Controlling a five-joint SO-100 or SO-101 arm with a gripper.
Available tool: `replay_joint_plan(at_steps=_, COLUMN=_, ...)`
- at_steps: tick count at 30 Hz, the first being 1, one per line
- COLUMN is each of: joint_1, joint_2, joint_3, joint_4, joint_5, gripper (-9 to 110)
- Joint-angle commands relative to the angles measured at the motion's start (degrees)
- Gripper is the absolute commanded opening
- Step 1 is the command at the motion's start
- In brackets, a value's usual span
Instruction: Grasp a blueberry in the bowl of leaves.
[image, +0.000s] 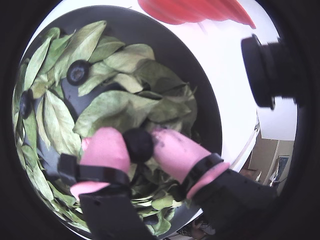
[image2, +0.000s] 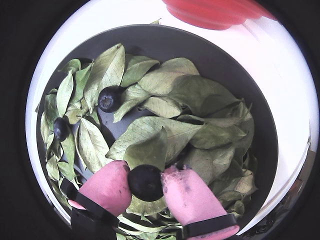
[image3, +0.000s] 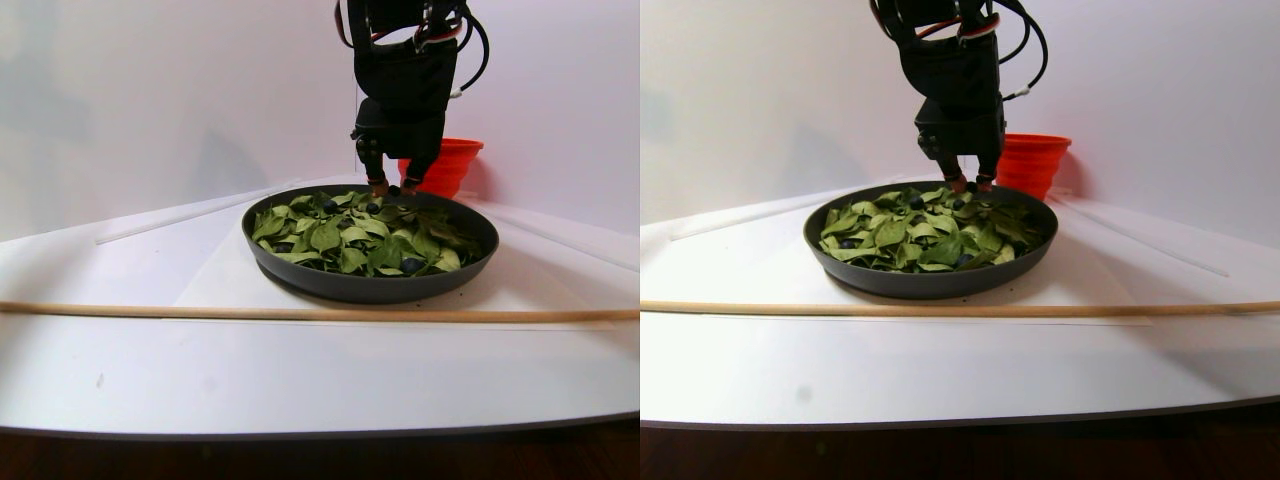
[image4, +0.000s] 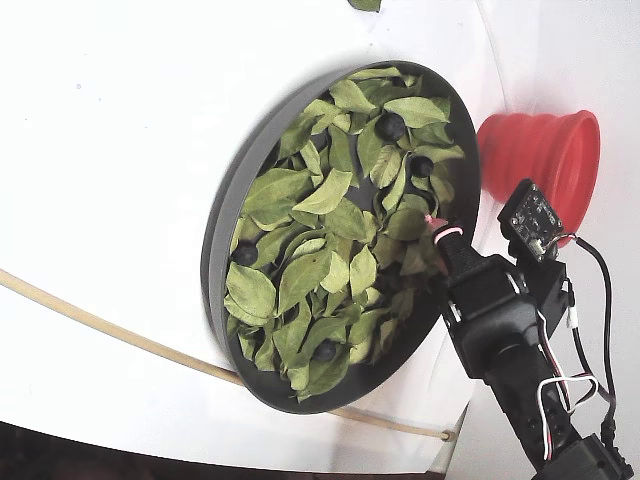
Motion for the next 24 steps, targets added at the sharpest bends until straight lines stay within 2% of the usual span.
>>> replay_joint_plan(at_steps=1, joint_1=1.8, joint_2=7.6, joint_3=-2.1, joint_4=0.5, joint_5=-0.4, gripper=10)
replay_joint_plan(at_steps=24, joint_1=4.4, joint_2=10.3, joint_3=-5.3, joint_4=1.6, joint_5=-2.9, gripper=10)
